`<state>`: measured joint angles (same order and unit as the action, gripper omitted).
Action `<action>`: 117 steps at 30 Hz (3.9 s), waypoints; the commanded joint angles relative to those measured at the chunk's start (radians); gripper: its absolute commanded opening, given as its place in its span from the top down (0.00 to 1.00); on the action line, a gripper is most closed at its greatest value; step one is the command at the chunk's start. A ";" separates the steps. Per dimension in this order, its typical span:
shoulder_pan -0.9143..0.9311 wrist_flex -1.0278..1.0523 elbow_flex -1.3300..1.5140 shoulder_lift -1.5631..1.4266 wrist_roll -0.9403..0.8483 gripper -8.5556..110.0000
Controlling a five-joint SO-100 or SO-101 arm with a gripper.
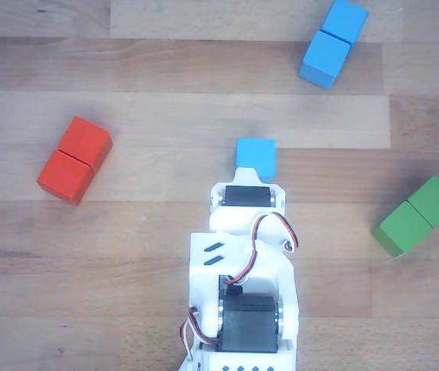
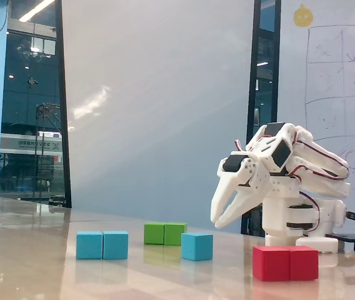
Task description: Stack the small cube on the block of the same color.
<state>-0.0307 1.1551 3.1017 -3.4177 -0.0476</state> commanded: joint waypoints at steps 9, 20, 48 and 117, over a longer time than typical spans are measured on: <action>-0.005 0.002 -0.014 -0.031 0.006 0.92; -0.005 0.002 -0.014 -0.031 0.006 0.92; -0.005 0.002 -0.014 -0.031 0.006 0.92; -0.003 0.067 -0.890 1.374 -0.002 0.91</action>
<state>-0.0307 1.2333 2.3040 -2.0417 -0.0476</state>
